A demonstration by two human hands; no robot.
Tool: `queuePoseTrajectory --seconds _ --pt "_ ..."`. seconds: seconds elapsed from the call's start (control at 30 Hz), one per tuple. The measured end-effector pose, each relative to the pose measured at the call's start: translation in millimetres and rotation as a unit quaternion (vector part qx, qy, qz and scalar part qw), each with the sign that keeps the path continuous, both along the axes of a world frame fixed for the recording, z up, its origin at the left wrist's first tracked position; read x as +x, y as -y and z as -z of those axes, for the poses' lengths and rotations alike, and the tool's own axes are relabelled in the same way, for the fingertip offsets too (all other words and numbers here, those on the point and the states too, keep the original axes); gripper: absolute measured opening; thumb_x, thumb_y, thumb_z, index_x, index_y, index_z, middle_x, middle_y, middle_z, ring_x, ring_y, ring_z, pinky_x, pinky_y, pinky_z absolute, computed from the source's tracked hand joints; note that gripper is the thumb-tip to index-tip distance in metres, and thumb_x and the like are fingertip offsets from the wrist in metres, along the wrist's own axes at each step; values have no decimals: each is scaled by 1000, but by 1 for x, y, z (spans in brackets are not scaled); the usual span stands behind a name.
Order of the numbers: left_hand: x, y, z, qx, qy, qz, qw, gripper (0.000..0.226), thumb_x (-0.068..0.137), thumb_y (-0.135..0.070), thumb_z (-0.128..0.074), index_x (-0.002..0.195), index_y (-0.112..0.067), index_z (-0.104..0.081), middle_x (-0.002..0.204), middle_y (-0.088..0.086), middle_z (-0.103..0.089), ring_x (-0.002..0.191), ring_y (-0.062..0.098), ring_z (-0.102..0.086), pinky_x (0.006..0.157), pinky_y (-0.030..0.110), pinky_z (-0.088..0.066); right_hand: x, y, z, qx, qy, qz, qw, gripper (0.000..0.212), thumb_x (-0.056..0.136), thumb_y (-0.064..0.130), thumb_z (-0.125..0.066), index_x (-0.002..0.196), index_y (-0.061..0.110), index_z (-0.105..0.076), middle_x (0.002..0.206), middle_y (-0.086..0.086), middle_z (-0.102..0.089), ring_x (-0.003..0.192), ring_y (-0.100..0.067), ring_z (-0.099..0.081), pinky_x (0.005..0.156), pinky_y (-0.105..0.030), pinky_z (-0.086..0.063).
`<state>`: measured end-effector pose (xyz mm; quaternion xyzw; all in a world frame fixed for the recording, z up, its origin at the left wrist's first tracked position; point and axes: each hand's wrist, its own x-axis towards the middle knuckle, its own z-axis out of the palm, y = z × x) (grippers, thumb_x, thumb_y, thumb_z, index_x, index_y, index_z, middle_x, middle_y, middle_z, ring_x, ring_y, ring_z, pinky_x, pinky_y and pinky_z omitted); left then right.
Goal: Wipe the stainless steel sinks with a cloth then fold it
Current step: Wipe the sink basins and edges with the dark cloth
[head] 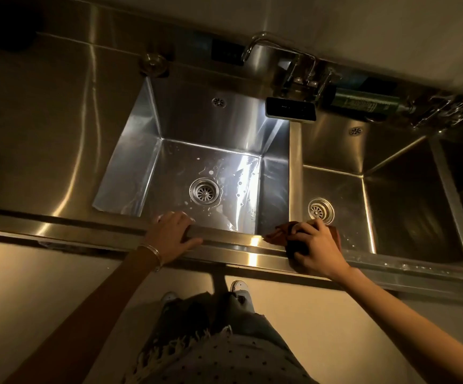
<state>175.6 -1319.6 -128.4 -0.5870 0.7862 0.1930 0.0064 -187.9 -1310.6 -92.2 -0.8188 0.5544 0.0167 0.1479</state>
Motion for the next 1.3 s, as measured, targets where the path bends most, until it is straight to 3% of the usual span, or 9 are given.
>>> queuePoseTrajectory --seconds 0.1,0.2,0.37,0.53,0.7,0.77,0.93,1.1,1.3 --pt "37 -4 4 -17 11 0 1000 79 69 -76 -31 116 -19 -58 113 4 -58 102 24 -54 89 39 -42 22 -15 -5 -21 -5 2 1000 40 68 30 -70 106 20 -71 112 2 -62 96 -29 -47 83 -41 -47" --pt "60 -5 4 -18 15 8 1000 82 69 -80 -33 118 -19 -59 111 5 -59 100 24 -55 89 40 -42 72 -30 2 -79 35 -43 995 40 62 31 -68 101 21 -72 103 4 -64 87 -28 -52 72 -38 -49" --pt "84 -10 4 -11 7 23 1000 86 68 -81 -35 121 -18 -57 116 5 -59 105 27 -55 94 44 -41 192 -17 14 -63 76 -68 993 43 60 24 -72 103 19 -71 102 1 -64 83 -33 -53 66 -40 -48" --pt "100 -12 6 -13 -6 50 999 88 67 -78 -39 129 -17 -52 125 7 -56 112 29 -52 98 46 -38 170 -21 5 -26 75 -99 992 39 74 38 -55 110 26 -67 123 -1 -55 104 -23 -41 86 -39 -44" --pt "95 -10 2 -28 4 62 998 93 64 -80 -30 129 -18 -51 127 6 -53 115 29 -49 100 46 -34 106 -38 -12 89 143 120 978 77 79 31 -69 143 35 -27 150 -4 -18 135 -28 -26 111 -44 -33" --pt "95 -10 4 -35 8 65 997 95 63 -81 -27 130 -18 -50 128 7 -52 115 29 -48 101 46 -33 119 -32 -11 106 110 135 979 77 79 33 -70 144 27 -30 147 -6 -25 134 -27 -27 113 -46 -31" --pt "98 -10 3 -28 -3 60 998 99 60 -81 -24 135 -20 -44 135 4 -47 122 26 -43 106 44 -27 185 -13 0 38 79 16 996 64 75 57 -46 130 24 -54 126 -3 -53 117 -27 -43 99 -48 -36" --pt "109 -6 5 -26 -11 46 999 95 63 -82 -30 131 -19 -50 130 7 -51 119 29 -45 102 46 -34 185 -2 1 29 -10 -16 999 59 77 71 -36 129 45 -46 131 12 -48 129 -30 -28 105 -61 -24" --pt "120 7 -1 -28 7 19 999 76 66 -76 -39 114 -21 -62 114 5 -60 105 30 -54 89 45 -44 209 3 3 48 0 14 999 62 78 64 -26 129 38 -49 130 -1 -48 120 -32 -40 94 -48 -36"
